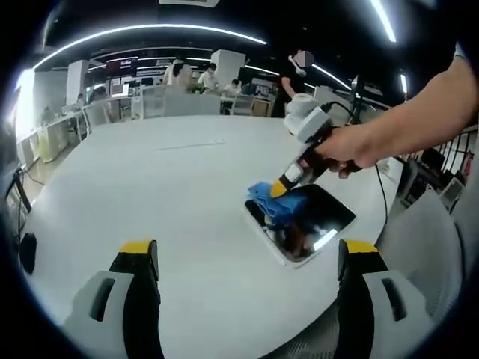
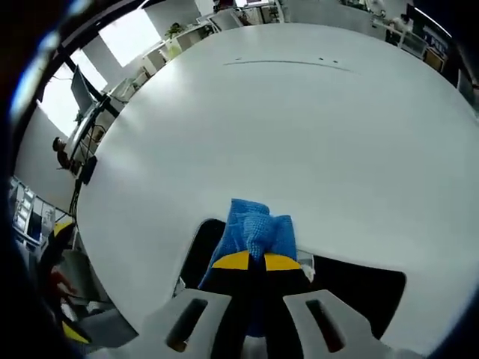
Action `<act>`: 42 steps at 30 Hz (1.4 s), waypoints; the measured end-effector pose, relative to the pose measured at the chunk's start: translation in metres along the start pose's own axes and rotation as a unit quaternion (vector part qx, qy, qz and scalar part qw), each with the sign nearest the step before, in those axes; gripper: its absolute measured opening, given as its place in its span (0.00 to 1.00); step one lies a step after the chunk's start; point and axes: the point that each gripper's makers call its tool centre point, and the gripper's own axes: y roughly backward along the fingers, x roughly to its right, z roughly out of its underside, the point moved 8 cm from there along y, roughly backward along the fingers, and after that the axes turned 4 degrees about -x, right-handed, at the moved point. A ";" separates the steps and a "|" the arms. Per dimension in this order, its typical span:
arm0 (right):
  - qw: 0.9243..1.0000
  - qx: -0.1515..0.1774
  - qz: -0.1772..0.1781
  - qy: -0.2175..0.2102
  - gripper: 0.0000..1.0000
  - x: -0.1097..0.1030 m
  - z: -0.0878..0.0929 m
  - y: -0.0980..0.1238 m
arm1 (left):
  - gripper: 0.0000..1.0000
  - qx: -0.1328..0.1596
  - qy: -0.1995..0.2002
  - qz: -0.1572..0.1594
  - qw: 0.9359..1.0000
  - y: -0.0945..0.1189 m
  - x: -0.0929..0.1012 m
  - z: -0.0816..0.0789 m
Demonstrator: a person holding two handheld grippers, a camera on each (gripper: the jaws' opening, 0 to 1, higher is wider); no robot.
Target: Wipe the mirror surface with the cleaning cloth until all visible marks leave the cleaned area.
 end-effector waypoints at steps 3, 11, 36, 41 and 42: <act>1.000 -0.002 0.001 0.000 0.00 0.001 0.001 0.002 | 0.99 -0.003 -0.003 -0.002 1.000 0.000 -0.002 0.000; 1.000 0.002 0.005 -0.005 0.00 0.002 0.001 -0.003 | 0.99 -0.001 0.002 -0.005 1.000 0.002 -0.004 0.001; 0.999 0.009 0.002 -0.032 0.00 -0.028 0.062 0.016 | 0.99 0.009 -0.019 0.018 1.000 -0.007 -0.005 -0.007; 0.999 0.011 0.001 -0.041 0.00 -0.033 0.073 0.018 | 0.99 0.009 -0.019 0.016 1.000 -0.003 -0.009 -0.007; 0.999 0.012 0.000 -0.044 0.00 -0.034 0.076 0.019 | 0.99 0.009 -0.019 0.016 1.000 -0.003 -0.010 -0.007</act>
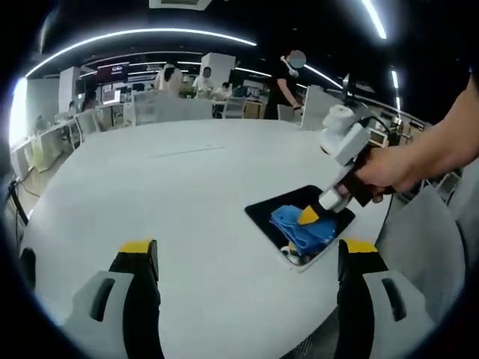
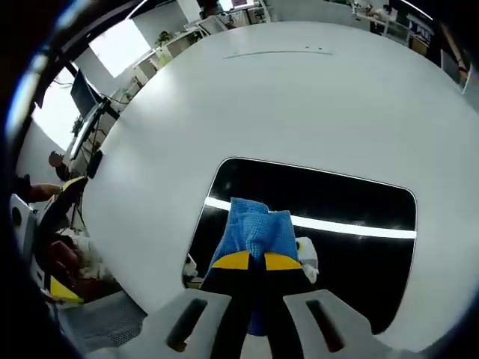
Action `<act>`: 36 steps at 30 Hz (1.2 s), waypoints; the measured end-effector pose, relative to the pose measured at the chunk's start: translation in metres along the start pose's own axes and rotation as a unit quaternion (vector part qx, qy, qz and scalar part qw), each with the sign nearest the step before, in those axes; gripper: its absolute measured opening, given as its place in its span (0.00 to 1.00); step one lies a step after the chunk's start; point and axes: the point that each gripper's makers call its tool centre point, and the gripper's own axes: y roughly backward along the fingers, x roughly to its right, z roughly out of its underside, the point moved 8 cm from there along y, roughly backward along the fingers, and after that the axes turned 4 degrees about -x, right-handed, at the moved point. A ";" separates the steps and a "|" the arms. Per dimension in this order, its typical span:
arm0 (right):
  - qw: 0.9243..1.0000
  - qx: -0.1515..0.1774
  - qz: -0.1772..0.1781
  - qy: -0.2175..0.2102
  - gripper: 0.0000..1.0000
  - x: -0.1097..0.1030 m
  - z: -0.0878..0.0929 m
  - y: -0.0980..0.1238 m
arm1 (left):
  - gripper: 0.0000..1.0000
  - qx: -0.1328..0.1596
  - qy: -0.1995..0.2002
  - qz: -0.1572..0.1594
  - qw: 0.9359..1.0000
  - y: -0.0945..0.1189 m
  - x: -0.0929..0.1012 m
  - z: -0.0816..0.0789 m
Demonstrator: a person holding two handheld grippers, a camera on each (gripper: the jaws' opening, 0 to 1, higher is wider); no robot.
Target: Wipe the mirror surface with the cleaning cloth until all visible marks leave the cleaned area.
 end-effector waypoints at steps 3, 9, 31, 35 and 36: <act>1.000 0.001 -0.001 -0.005 0.00 -0.001 0.005 0.001 | 0.99 0.001 0.001 0.002 1.000 0.000 0.000 0.000; 1.000 -0.007 -0.004 -0.017 0.00 -0.004 0.011 0.003 | 0.99 -0.001 -0.004 0.000 1.000 -0.002 0.001 0.000; 0.999 -0.020 -0.023 -0.019 0.00 -0.014 0.036 0.010 | 0.99 -0.002 0.000 -0.007 1.000 0.002 0.009 0.002; 0.999 -0.024 -0.026 -0.013 0.00 -0.015 0.036 0.010 | 0.99 0.001 -0.002 -0.005 1.000 0.001 0.012 0.000; 0.999 -0.025 -0.026 -0.011 0.00 -0.015 0.036 0.010 | 0.99 0.001 -0.001 -0.005 1.000 0.001 0.011 0.000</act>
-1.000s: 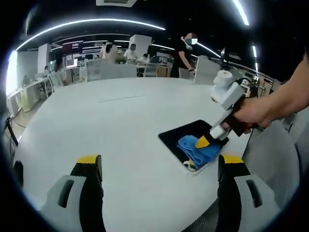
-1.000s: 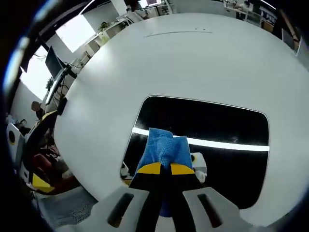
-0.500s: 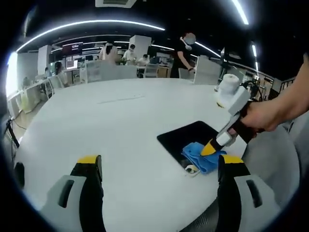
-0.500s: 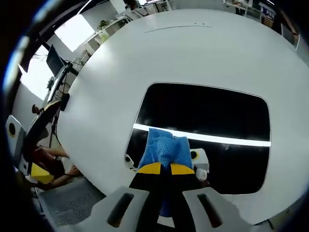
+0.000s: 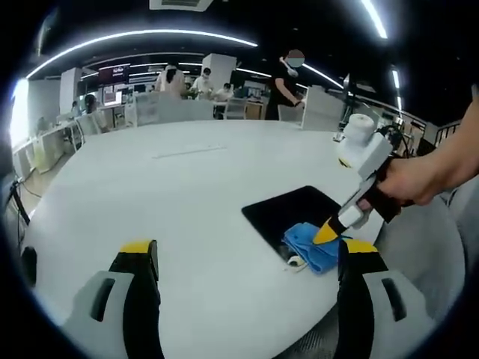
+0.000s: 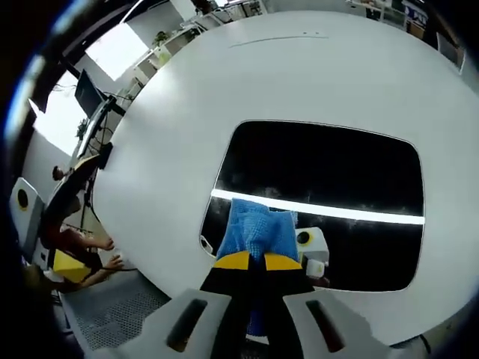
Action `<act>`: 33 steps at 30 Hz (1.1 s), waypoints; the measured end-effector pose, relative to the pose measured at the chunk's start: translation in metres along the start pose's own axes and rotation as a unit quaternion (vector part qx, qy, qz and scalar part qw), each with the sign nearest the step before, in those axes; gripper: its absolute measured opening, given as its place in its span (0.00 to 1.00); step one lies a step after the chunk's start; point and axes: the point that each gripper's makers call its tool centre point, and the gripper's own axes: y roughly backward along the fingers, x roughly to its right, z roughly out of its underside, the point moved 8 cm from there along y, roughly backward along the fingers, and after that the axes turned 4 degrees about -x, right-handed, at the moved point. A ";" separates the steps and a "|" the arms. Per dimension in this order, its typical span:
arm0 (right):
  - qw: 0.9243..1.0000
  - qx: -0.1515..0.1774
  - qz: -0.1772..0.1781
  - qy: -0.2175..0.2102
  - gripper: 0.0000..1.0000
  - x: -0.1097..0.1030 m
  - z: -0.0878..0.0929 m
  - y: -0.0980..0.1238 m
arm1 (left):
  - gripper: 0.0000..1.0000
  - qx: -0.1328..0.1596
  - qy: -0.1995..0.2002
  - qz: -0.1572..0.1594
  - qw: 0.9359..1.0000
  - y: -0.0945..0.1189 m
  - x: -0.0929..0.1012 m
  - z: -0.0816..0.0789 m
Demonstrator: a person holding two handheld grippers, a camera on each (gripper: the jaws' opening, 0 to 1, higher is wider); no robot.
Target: Wipe the mirror surface with the cleaning cloth until all visible marks leave the cleaned area.
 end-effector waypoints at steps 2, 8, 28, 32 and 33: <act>1.000 0.000 -0.001 0.000 0.00 0.000 0.000 0.000 | 0.99 0.002 0.001 -0.001 1.000 0.000 0.000 0.000; 1.000 -0.003 -0.005 0.003 0.00 0.002 -0.001 0.001 | 0.99 0.001 0.006 -0.005 1.000 0.000 0.000 0.002; 1.000 0.010 0.006 -0.024 0.00 0.032 0.007 0.012 | 0.99 0.000 0.015 -0.018 1.000 0.004 -0.007 0.010; 1.000 0.008 0.008 -0.022 0.00 0.034 0.007 0.012 | 0.99 0.001 0.003 -0.020 1.000 0.003 -0.005 0.009; 1.000 0.009 0.009 -0.022 0.00 0.034 0.007 0.013 | 0.99 0.002 0.004 -0.019 1.000 0.003 -0.005 0.009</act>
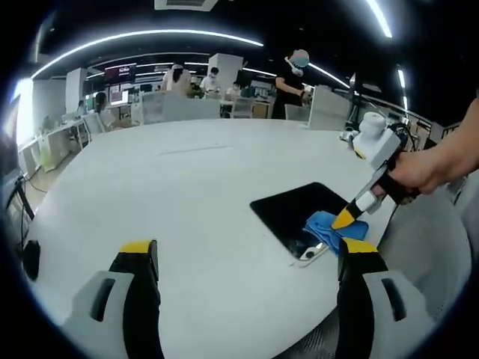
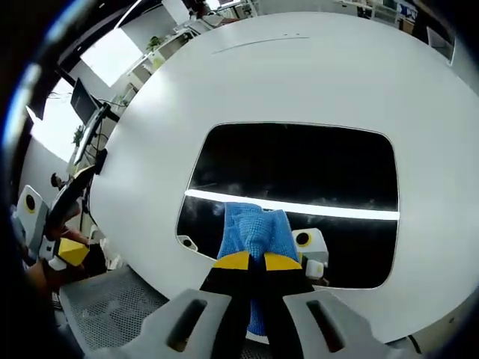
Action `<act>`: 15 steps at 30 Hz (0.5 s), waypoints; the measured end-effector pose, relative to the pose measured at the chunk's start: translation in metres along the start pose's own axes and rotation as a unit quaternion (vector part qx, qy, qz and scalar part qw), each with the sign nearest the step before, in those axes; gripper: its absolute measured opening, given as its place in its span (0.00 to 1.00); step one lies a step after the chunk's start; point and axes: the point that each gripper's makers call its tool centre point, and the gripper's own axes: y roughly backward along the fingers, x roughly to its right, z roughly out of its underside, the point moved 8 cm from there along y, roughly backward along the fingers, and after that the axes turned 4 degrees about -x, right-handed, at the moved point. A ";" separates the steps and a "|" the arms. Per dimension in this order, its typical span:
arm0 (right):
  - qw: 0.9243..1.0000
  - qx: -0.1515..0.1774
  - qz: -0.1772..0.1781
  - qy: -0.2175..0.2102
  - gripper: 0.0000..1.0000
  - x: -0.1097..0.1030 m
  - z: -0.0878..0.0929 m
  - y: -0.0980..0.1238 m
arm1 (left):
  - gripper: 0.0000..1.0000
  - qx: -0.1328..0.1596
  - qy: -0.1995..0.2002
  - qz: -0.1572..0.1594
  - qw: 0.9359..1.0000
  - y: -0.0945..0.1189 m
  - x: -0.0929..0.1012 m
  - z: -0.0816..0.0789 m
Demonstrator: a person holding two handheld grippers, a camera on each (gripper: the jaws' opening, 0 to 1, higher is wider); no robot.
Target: Wipe the mirror surface with the cleaning cloth until all visible marks leave the cleaned area.
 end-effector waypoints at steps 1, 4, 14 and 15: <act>1.000 0.000 0.000 0.000 0.00 0.001 0.000 0.000 | 0.99 0.000 0.003 0.001 1.000 0.000 0.000 0.000; 1.000 0.000 0.002 0.000 0.00 0.003 0.000 0.001 | 0.99 0.001 0.006 -0.001 1.000 -0.001 -0.001 -0.002; 1.000 -0.001 0.002 -0.004 0.00 0.007 0.000 0.003 | 0.99 0.000 0.008 -0.001 1.000 -0.003 -0.001 -0.002; 1.000 -0.001 0.002 -0.003 0.00 0.007 0.000 0.003 | 0.99 0.000 0.008 0.000 1.000 -0.003 -0.001 -0.002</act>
